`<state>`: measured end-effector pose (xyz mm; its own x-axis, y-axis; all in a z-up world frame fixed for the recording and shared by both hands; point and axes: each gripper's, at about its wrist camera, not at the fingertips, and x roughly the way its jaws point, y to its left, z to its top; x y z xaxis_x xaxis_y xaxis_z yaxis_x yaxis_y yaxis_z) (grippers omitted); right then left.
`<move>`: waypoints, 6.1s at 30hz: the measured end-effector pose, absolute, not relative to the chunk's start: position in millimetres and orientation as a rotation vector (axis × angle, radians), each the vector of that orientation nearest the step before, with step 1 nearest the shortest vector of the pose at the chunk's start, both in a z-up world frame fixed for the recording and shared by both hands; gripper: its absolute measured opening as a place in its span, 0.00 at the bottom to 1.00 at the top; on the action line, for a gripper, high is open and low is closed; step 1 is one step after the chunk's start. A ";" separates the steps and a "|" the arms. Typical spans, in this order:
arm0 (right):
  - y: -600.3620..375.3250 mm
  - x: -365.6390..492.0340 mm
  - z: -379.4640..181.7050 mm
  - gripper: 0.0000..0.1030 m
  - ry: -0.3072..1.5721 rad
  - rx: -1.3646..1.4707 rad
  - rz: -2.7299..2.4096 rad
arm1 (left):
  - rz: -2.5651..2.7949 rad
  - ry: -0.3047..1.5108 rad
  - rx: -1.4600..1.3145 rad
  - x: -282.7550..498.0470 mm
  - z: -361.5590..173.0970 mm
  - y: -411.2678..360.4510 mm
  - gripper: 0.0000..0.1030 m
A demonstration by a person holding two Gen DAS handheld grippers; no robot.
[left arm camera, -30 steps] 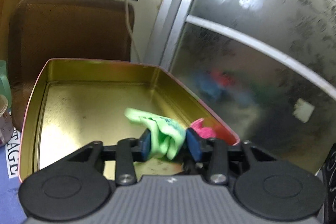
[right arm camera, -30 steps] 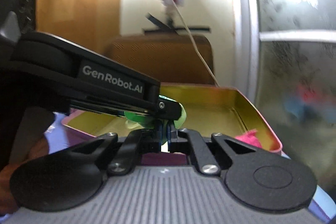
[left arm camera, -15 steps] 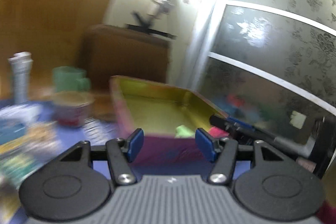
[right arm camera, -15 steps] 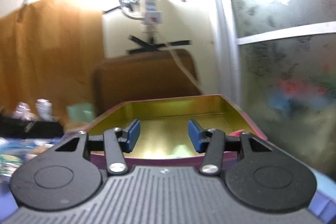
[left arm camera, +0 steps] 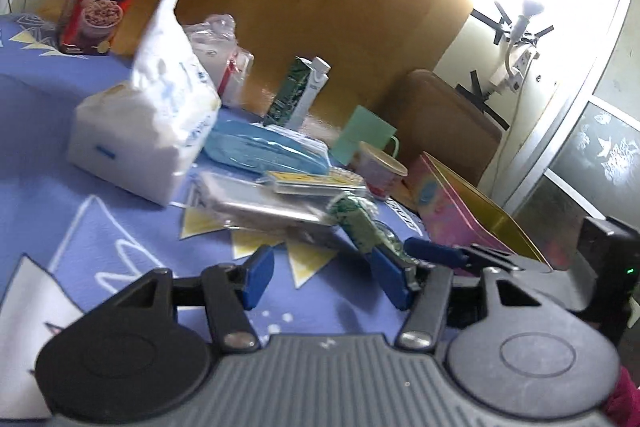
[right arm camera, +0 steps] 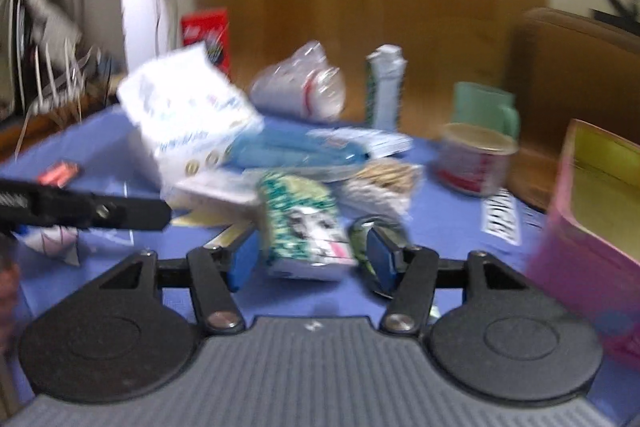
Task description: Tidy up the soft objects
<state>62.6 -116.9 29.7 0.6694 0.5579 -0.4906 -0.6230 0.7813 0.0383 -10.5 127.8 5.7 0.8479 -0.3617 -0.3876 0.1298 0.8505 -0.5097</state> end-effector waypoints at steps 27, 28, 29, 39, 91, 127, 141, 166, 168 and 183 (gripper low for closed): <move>-147.7 -4.8 4.3 0.56 0.581 -0.141 0.750 | -0.485 0.682 -0.427 -5.8 -7.4 62.0 0.40; -147.5 -6.8 4.2 0.51 0.575 -0.144 0.751 | -0.477 0.679 -0.415 -6.0 -6.5 58.7 0.40; -148.4 -7.5 4.4 0.49 0.564 -0.152 0.740 | -0.477 0.676 -0.404 -5.2 -4.1 55.4 0.40; -222.1 1.0 35.8 0.42 0.371 -0.090 0.511 | -0.679 0.551 -0.257 60.3 51.8 -41.8 0.40; -134.9 179.5 12.3 0.24 0.980 0.664 0.629 | -0.277 0.379 -0.400 8.0 9.7 98.4 0.41; -232.4 -17.3 -5.4 0.53 0.528 -0.063 0.415 | -0.663 0.734 -0.302 40.1 9.2 -42.1 0.43; -300.5 11.8 56.2 0.51 0.218 -0.037 0.154 | -0.785 0.543 -0.143 111.3 79.7 -162.1 0.43; -336.6 21.2 37.9 0.40 0.184 0.069 -0.090 | -0.758 0.464 -0.009 60.8 57.2 -144.4 0.46; -327.4 14.4 37.7 0.40 0.176 0.081 -0.059 | -0.747 0.474 0.010 46.6 47.0 -125.2 0.46; -204.1 36.5 26.2 0.43 0.463 -0.076 0.430 | -0.382 0.569 -0.271 35.6 3.1 35.8 0.46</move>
